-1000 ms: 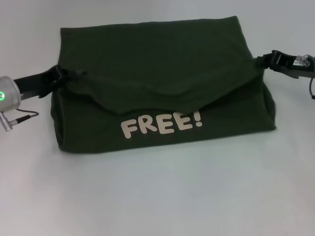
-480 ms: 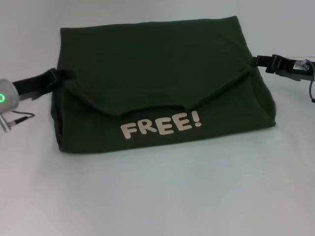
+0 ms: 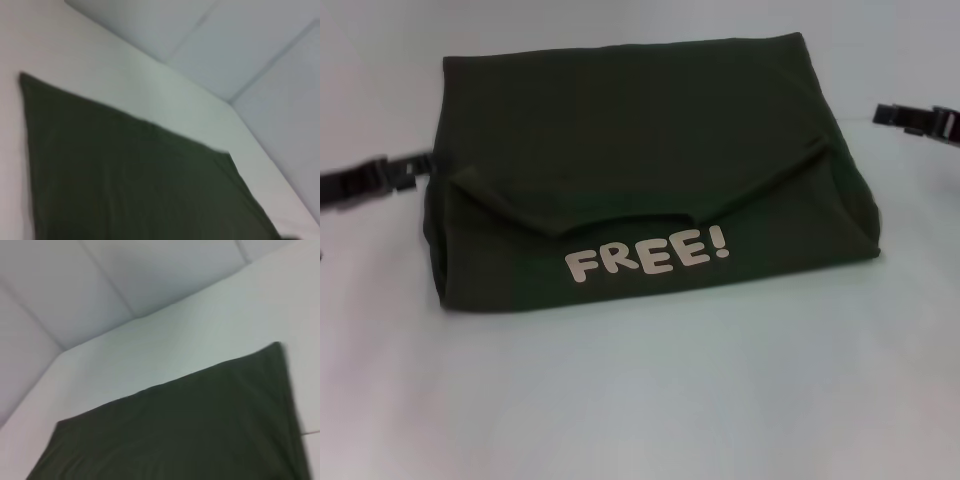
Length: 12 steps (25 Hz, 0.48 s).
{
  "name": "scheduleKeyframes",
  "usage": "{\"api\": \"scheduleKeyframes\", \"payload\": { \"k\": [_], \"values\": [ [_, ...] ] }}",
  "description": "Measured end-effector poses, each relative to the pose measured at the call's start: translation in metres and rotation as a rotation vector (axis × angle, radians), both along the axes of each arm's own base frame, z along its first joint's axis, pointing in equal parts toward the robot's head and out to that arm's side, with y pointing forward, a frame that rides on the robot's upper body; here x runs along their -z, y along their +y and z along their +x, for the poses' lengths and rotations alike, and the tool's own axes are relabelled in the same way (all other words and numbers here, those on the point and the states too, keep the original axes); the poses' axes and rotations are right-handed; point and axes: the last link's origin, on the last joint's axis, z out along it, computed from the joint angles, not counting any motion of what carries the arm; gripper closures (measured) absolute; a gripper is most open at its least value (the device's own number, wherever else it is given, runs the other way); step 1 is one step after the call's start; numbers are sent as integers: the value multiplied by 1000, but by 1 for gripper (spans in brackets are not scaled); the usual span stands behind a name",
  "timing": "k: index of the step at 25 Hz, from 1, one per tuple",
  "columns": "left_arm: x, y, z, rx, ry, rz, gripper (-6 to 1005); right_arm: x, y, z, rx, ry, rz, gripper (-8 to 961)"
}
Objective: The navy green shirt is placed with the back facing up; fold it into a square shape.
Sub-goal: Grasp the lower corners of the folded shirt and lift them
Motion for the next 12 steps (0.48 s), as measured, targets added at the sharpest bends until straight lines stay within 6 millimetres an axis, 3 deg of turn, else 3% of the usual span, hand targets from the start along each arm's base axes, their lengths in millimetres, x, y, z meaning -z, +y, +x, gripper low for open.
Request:
{"api": "scheduleKeyframes", "payload": {
  "k": [3,12],
  "values": [
    [3,-16,-7,10,12,-59,113,-5,-13,4,-44,10,-48,242],
    [24,-33,-18,-15,46,-151,114,-11,-34,16,-57,11,-115,243]
  ]
}}
